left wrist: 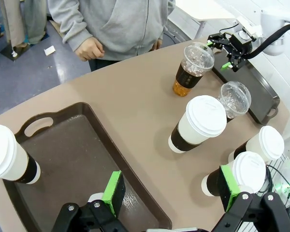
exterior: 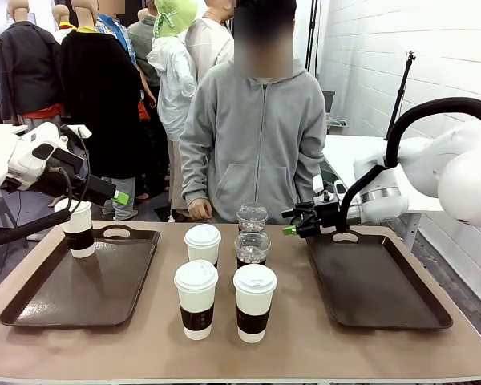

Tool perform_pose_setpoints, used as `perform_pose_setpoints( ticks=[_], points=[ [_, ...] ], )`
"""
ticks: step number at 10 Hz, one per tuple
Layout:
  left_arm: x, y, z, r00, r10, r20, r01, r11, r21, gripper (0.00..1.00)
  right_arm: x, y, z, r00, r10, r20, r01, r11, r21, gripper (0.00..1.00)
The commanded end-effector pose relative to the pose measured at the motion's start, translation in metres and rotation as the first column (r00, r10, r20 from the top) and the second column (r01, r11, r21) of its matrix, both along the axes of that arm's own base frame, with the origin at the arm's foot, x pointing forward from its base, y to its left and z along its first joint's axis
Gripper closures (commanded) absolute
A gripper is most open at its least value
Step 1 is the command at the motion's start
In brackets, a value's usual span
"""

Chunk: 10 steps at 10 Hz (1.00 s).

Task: Distribute the coffee onto the tray.
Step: Pick up one iced Americano and place it on the right Handle tray.

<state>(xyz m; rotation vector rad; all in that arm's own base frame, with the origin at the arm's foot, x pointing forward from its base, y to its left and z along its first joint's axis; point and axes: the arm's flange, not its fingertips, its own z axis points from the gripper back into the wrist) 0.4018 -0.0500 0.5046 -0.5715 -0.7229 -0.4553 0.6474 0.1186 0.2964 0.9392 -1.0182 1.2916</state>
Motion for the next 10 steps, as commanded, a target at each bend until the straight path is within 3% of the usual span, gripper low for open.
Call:
perform_pose_setpoints(
  ticks=[1, 10],
  points=[
    [0.003, 0.002, -0.002, 1.0, -0.023, 0.013, 0.023, 1.0, -0.008, 0.0, 0.012, 0.012, -0.002, 0.999, 0.017, -0.047, -0.016, 0.999, 0.033, 0.0],
    [0.003, 0.002, -0.002, 1.0, -0.023, 0.013, 0.023, 1.0, -0.008, 0.0, 0.019, 0.042, -0.016, 0.986, 0.104, -0.128, -0.098, 0.994, 0.05, 0.0]
  ],
)
